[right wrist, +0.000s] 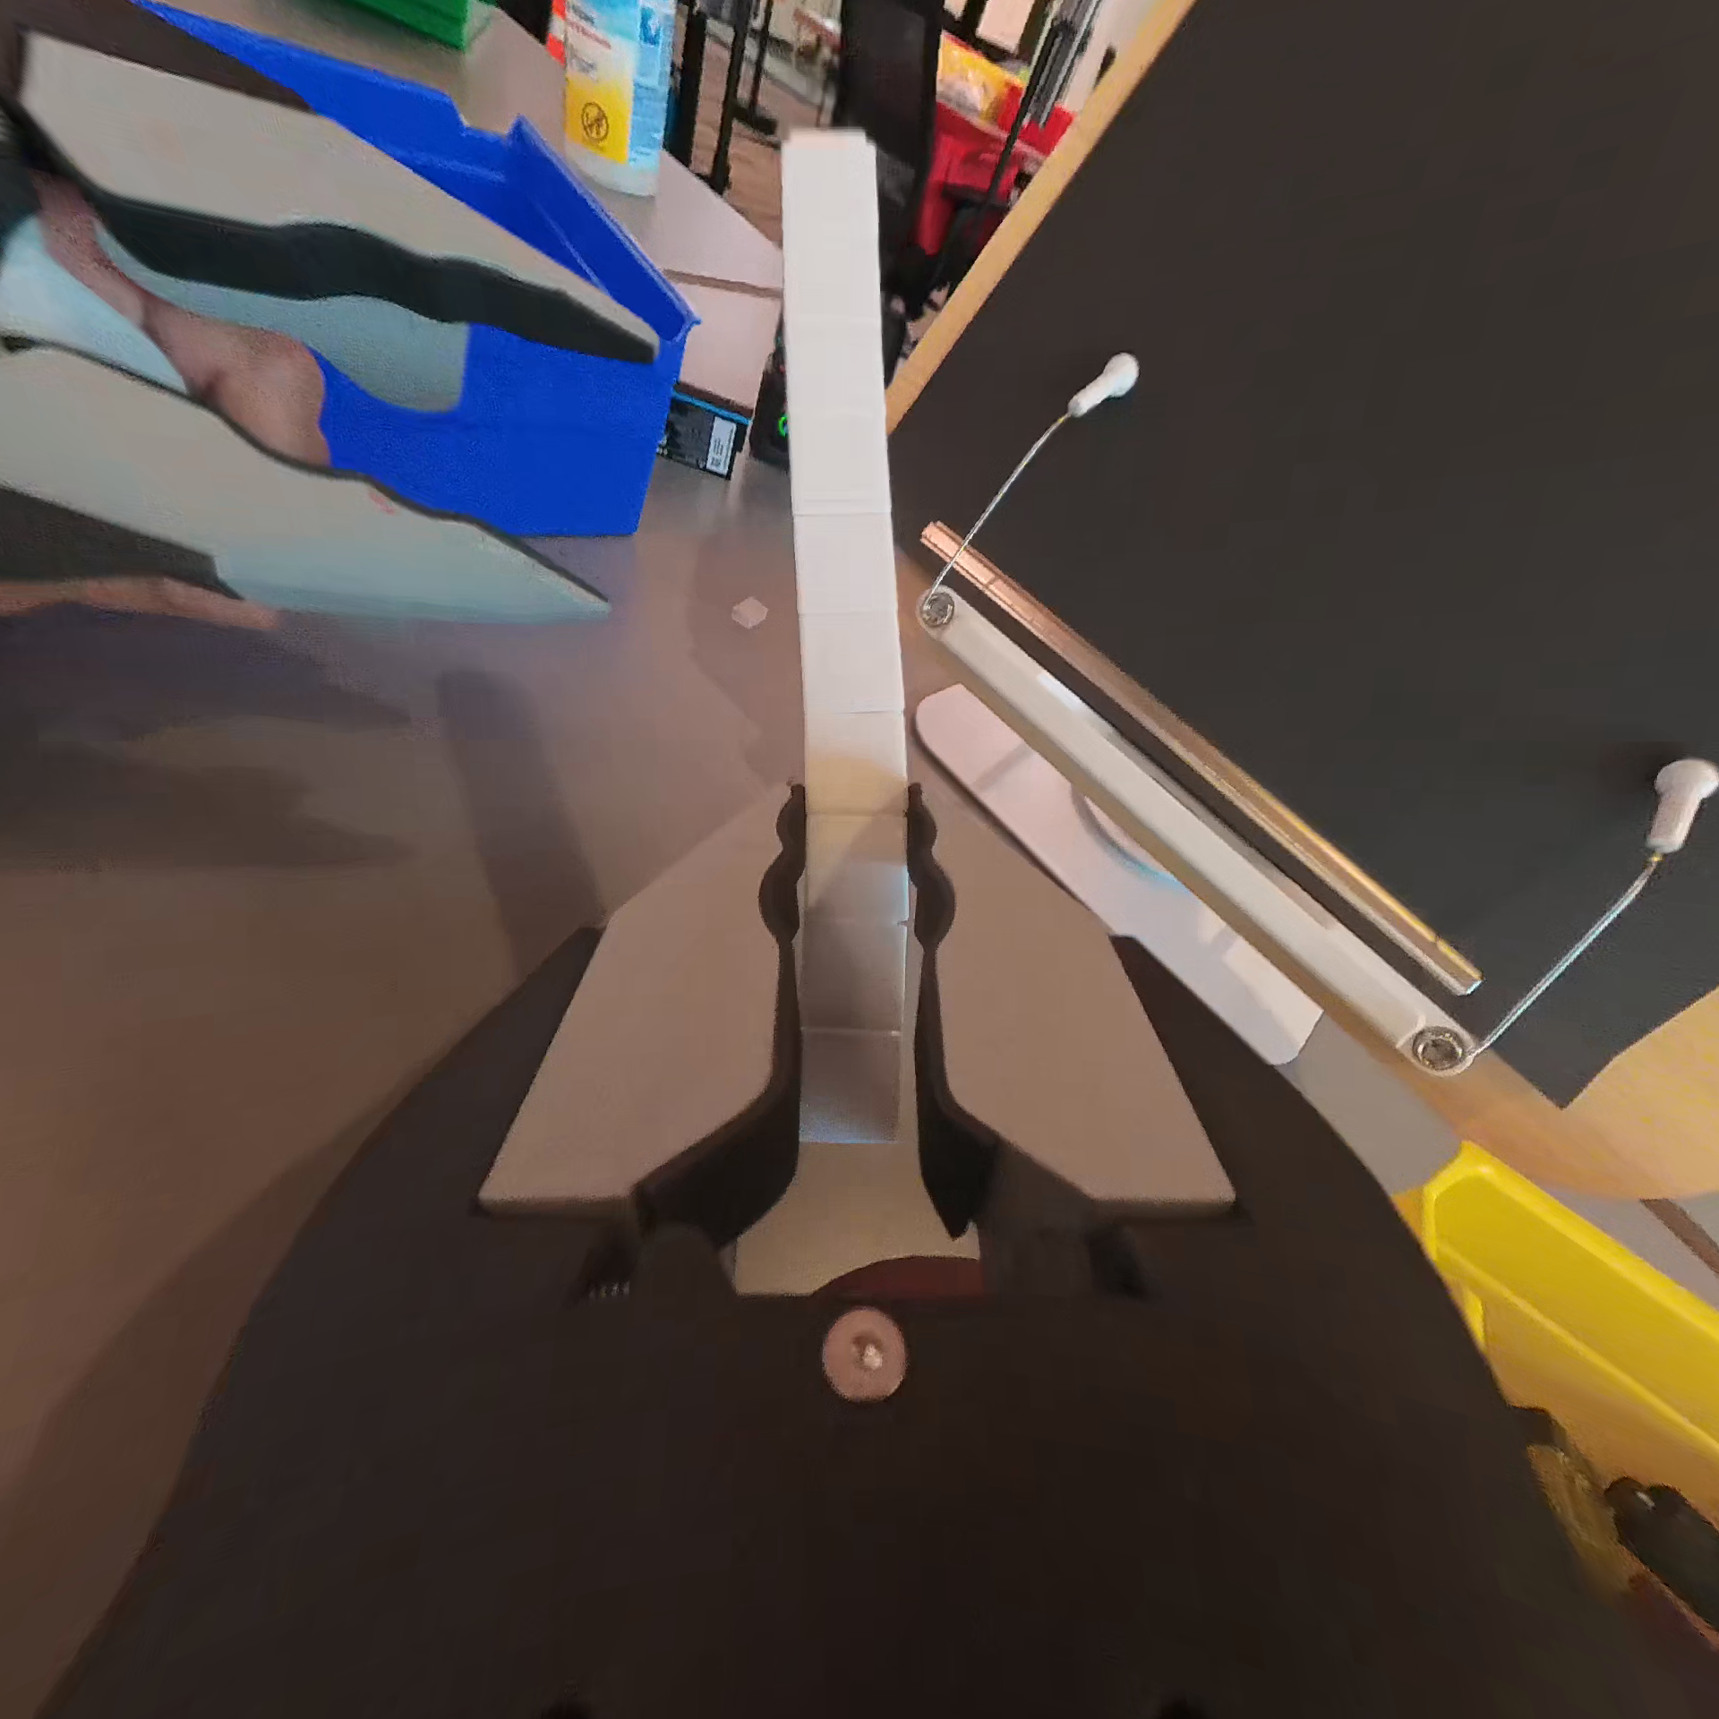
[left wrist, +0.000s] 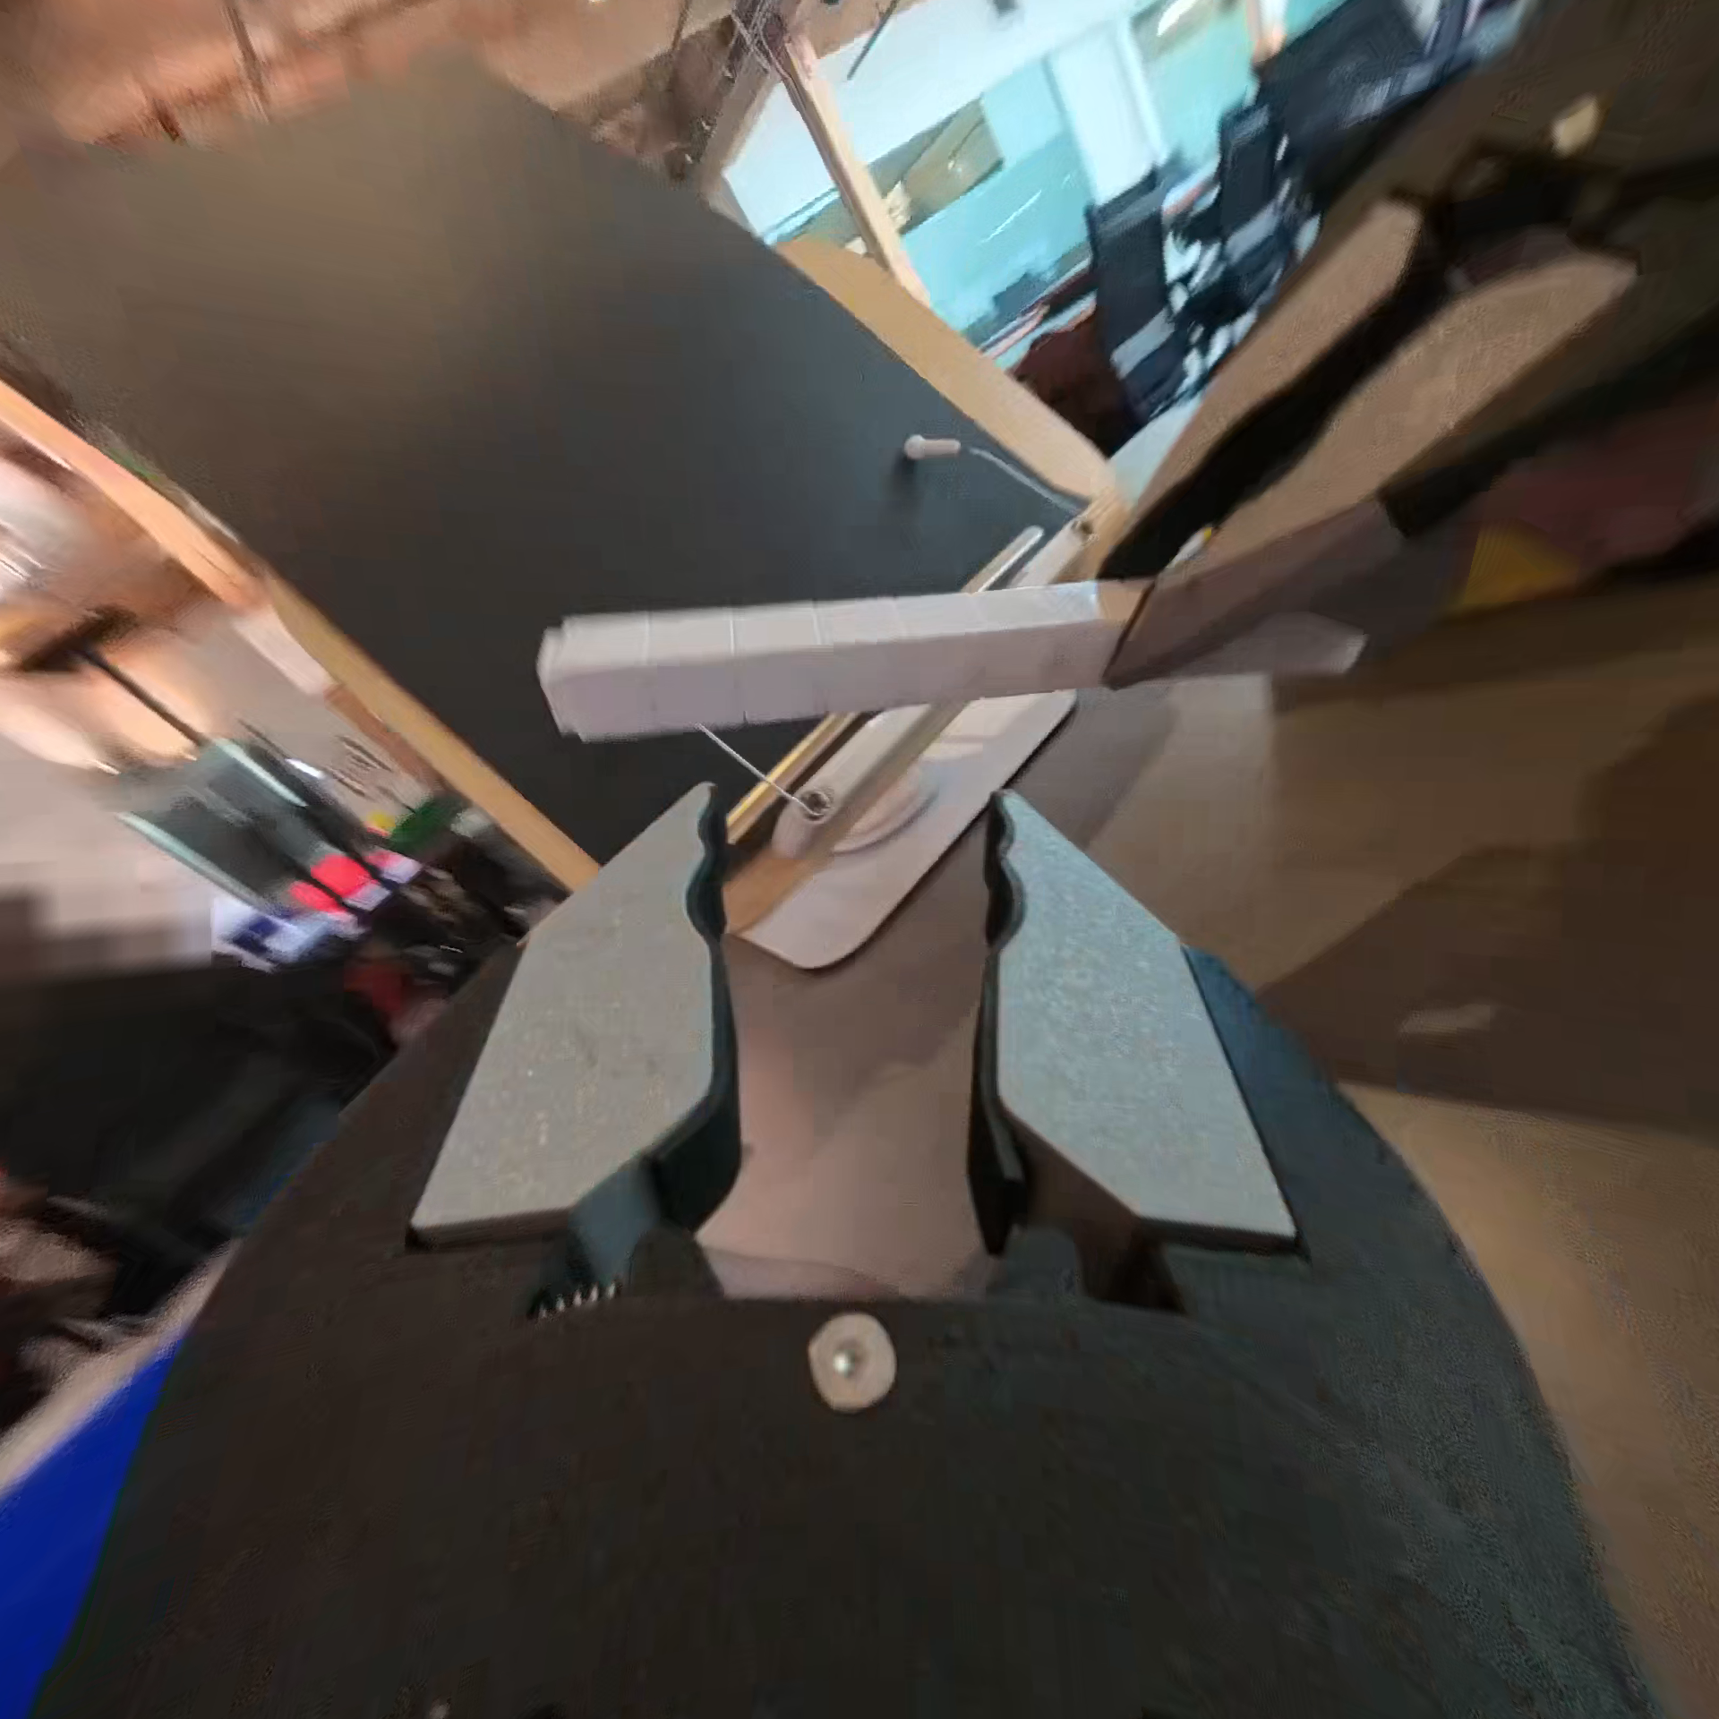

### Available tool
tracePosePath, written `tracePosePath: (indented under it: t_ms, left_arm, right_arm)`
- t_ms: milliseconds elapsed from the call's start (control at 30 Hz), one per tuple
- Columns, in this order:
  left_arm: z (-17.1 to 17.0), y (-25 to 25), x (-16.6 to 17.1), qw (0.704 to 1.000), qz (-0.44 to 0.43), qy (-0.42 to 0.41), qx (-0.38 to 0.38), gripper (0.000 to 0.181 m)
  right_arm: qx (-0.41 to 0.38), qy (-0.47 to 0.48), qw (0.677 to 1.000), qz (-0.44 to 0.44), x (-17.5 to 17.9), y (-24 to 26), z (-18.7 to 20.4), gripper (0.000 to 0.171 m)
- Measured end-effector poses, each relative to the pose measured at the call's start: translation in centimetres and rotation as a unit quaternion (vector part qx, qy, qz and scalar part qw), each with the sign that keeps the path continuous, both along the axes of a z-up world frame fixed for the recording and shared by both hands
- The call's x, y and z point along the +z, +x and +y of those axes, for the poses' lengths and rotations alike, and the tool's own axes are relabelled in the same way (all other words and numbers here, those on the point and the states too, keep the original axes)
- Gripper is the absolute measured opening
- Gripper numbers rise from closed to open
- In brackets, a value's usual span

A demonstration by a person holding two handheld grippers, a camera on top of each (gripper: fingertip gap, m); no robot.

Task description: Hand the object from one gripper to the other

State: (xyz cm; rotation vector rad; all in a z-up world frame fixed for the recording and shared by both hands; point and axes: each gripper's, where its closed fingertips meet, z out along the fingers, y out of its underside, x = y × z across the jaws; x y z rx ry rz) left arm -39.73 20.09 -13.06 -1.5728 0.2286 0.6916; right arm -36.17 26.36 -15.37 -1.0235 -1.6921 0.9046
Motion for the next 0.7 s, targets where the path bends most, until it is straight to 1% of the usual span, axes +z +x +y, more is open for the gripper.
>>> tracePosePath:
  t_ms: [33, 100, 200, 233, 267, 300, 367, 467, 500, 533, 567, 633, 700]
  left_arm:
    - [0.1, 0.3, 0.0, 0.999, 0.038, -0.008, 0.008, 0.053]
    - [0.5, 0.7, -0.6, 0.996, 0.085, -0.033, 0.020, 0.054]
    - [1.0, 0.3, -2.0, 0.983, 0.157, -0.082, 0.052, 0.056]
    - [1.1, 0.2, -2.1, 0.977, 0.183, -0.086, 0.063, 0.056]
    - [1.2, 0.3, -2.1, 0.974, 0.199, -0.084, 0.068, 0.057]
    - [1.4, 0.5, -2.7, 0.974, 0.200, -0.093, 0.061, 0.056]
    - [1.9, 0.9, -4.4, 0.977, 0.168, -0.124, 0.036, 0.050]
    - [2.1, 0.8, -5.6, 0.980, 0.131, -0.147, 0.024, 0.048]
    - [2.2, 0.8, -5.9, 0.982, 0.117, -0.150, 0.019, 0.047]
    - [2.2, 0.9, -6.0, 0.983, 0.107, -0.150, 0.016, 0.046]
    - [2.2, 0.9, -6.0, 0.984, 0.099, -0.147, 0.012, 0.044]
    - [2.1, 1.0, -5.8, 0.986, 0.087, -0.141, 0.006, 0.042]
    - [1.9, 0.8, -5.5, 0.988, 0.074, -0.136, 0.008, 0.042]
  right_arm:
    - [0.005, -0.006, 1.000, -0.011, -0.2, 0.1, -0.2, 0.018]
    - [0.018, -0.026, 0.999, -0.040, -0.8, 0.3, -0.7, 0.018]
    - [0.032, -0.061, 0.996, -0.059, -1.1, 0.4, -1.4, 0.018]
    - [0.042, -0.068, 0.995, -0.064, -1.1, 0.6, -1.7, 0.000]
    - [0.050, -0.075, 0.994, -0.063, -0.9, 0.8, -1.9, 0.000]
    - [0.055, -0.086, 0.993, -0.067, -0.9, 0.9, -2.0, 0.000]
    - [0.052, -0.108, 0.989, -0.083, -1.6, 0.7, -1.8, 0.000]
    - [0.036, -0.096, 0.989, -0.110, -3.3, 0.4, -1.0, 0.000]
    - [0.031, -0.089, 0.990, -0.109, -3.4, 0.3, -0.8, 0.010]
    - [0.037, -0.082, 0.990, -0.107, -3.4, 0.3, -1.0, 0.016]
    - [0.048, -0.075, 0.990, -0.108, -3.3, 0.5, -1.3, 0.016]
    - [0.066, -0.051, 0.990, -0.111, -3.3, 0.8, -1.9, 0.024]
    - [0.062, -0.020, 0.991, -0.118, -3.9, 0.9, -1.7, 0.029]
